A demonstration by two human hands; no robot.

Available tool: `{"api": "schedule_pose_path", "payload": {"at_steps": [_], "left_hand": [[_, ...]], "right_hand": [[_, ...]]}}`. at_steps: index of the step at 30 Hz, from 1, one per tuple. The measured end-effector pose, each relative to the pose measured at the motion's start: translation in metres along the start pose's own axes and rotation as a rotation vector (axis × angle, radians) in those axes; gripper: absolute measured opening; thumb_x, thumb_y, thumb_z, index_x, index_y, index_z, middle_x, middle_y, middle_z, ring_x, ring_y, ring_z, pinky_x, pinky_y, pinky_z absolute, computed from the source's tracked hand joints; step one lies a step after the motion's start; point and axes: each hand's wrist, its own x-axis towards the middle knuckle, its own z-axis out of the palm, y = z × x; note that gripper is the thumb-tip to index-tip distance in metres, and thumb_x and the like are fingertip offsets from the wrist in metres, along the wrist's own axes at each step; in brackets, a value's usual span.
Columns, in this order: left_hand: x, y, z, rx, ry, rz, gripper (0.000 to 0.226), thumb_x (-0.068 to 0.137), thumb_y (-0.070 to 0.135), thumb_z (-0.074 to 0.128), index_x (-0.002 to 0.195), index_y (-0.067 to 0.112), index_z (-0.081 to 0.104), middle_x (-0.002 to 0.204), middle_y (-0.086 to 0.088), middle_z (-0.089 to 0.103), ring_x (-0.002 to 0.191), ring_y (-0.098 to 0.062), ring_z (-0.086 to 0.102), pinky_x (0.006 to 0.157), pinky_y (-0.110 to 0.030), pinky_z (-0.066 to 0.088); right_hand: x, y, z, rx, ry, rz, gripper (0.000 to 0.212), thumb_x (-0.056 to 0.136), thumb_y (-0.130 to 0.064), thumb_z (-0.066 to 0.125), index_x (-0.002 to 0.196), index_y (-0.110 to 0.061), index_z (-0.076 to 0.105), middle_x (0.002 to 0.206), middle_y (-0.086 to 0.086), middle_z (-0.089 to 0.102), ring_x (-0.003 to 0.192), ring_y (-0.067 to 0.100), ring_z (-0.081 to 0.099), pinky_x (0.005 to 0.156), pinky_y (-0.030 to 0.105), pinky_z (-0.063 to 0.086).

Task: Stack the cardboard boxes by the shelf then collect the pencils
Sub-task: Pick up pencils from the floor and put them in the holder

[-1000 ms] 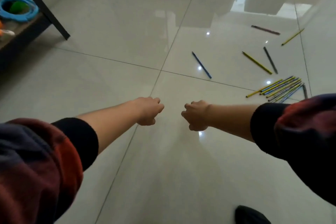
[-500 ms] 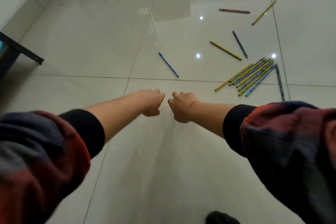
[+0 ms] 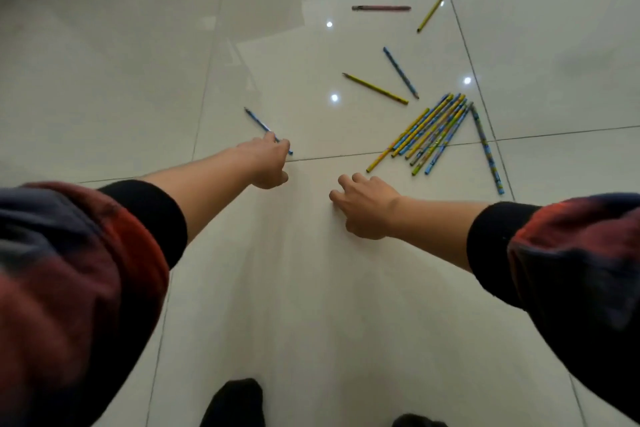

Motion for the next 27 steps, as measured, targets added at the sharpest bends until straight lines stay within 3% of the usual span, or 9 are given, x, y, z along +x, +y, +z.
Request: {"api": "schedule_pose_path", "payload": {"at_steps": [9, 14, 18, 21, 24, 27], "left_hand": [[0.053, -0.005, -0.002, -0.297, -0.054, -0.221, 0.064, 0.098, 0.041, 0.042, 0.149, 0.012, 0.018, 0.155, -0.029, 0.008, 0.135, -0.044, 0.031, 0.106, -0.047, 0.032], [0.064, -0.006, 0.019, -0.312, -0.013, -0.187, 0.05, 0.097, 0.044, 0.039, 0.134, 0.01, 0.041, 0.14, -0.023, 0.039, 0.124, -0.04, 0.04, 0.099, -0.044, 0.037], [0.062, -0.006, 0.021, -0.309, 0.233, -0.15, 0.036, 0.099, 0.024, 0.045, 0.124, 0.0, 0.056, 0.123, -0.019, 0.049, 0.113, -0.037, 0.049, 0.088, -0.042, 0.043], [0.062, -0.007, 0.021, -0.347, 0.288, -0.122, 0.021, 0.095, 0.008, 0.051, 0.111, -0.001, 0.061, 0.102, -0.019, 0.056, 0.092, -0.035, 0.057, 0.069, -0.036, 0.043], [0.062, -0.002, 0.02, -0.388, 0.245, -0.103, 0.021, 0.092, 0.003, 0.052, 0.113, 0.002, 0.056, 0.102, -0.018, 0.056, 0.088, -0.034, 0.055, 0.066, -0.034, 0.041], [0.062, 0.007, 0.019, -0.449, 0.164, -0.087, 0.035, 0.092, 0.004, 0.052, 0.124, 0.002, 0.04, 0.114, -0.018, 0.054, 0.101, -0.035, 0.056, 0.072, -0.035, 0.04]], "right_hand": [[0.0, 0.022, 0.002, 0.022, -0.006, 0.049, 0.044, 0.094, -0.029, 0.048, 0.135, -0.015, 0.04, 0.127, 0.014, 0.041, 0.112, 0.03, 0.046, 0.084, 0.041, 0.046], [0.006, 0.017, 0.0, 0.003, -0.024, 0.065, 0.042, 0.093, -0.028, 0.048, 0.132, -0.013, 0.041, 0.126, 0.015, 0.042, 0.111, 0.031, 0.046, 0.083, 0.041, 0.045], [0.012, 0.013, -0.007, -0.005, -0.043, 0.076, 0.041, 0.094, -0.029, 0.049, 0.13, -0.011, 0.043, 0.124, 0.014, 0.043, 0.11, 0.031, 0.047, 0.085, 0.041, 0.047], [0.016, 0.007, -0.012, -0.017, -0.067, 0.091, 0.039, 0.094, -0.029, 0.048, 0.128, -0.011, 0.045, 0.123, 0.014, 0.044, 0.109, 0.031, 0.048, 0.085, 0.043, 0.048], [0.015, 0.001, -0.017, -0.03, -0.099, 0.11, 0.04, 0.094, -0.029, 0.049, 0.129, -0.01, 0.045, 0.124, 0.014, 0.044, 0.109, 0.031, 0.049, 0.083, 0.041, 0.048], [0.014, -0.005, -0.022, -0.059, -0.152, 0.116, 0.041, 0.094, -0.03, 0.049, 0.13, -0.011, 0.044, 0.125, 0.014, 0.044, 0.11, 0.031, 0.049, 0.083, 0.041, 0.048]]}}
